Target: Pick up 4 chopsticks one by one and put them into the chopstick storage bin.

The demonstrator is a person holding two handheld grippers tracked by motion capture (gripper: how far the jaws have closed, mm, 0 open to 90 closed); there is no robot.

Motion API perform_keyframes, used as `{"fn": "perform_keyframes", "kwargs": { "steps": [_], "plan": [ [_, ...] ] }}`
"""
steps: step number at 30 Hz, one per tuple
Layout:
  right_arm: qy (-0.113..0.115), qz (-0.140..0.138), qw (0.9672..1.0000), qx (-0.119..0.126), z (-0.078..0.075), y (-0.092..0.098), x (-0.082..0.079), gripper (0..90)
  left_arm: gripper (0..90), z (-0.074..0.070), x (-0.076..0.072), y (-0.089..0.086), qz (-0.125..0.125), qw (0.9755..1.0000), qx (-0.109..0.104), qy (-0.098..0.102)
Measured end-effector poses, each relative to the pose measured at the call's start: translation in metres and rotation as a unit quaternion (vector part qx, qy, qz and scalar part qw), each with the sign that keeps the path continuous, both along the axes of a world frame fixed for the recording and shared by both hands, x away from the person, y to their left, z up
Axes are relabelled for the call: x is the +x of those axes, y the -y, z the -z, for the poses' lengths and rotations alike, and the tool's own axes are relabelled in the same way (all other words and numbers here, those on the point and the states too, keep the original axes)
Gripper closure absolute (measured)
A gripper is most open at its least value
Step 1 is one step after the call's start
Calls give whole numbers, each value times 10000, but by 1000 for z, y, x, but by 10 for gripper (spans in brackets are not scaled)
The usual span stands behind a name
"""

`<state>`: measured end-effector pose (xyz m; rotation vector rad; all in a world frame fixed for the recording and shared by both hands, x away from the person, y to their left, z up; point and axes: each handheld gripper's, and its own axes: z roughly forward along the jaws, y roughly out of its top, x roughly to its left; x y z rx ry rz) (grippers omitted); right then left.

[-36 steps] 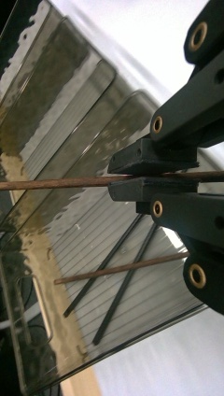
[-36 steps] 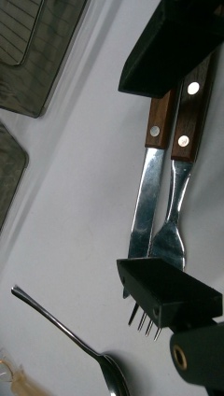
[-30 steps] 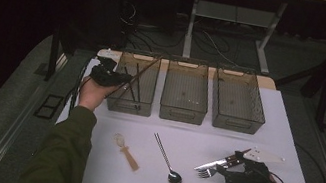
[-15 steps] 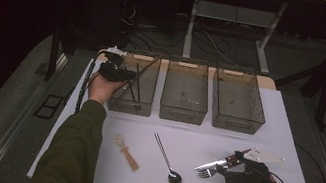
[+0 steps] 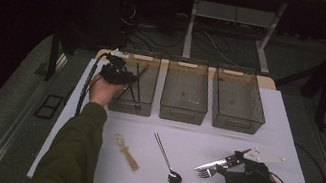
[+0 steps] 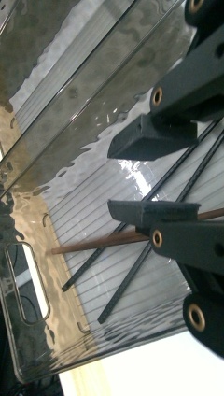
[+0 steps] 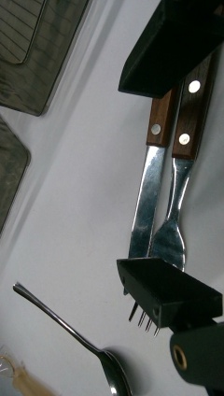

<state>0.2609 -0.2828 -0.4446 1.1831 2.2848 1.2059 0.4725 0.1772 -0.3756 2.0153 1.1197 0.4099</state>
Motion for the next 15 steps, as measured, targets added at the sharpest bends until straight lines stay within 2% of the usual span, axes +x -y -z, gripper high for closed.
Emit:
{"fn": "perform_keyframes", "kwargs": {
  "steps": [6, 13, 15],
  "plan": [
    [-2, -6, 10000, -22, 0, 0, 0, 122, 562, -8, -13, 0, 167, 9997, -162, 24],
    [21, -9, 10000, -15, 0, -1, 0, 122, 478, -15, -41, 3, 468, 9986, -203, 104],
    [11, 8, 10000, -6, 0, -1, 0, 123, 457, -17, -50, 5, 544, 9981, -275, 96]
  ]
}}
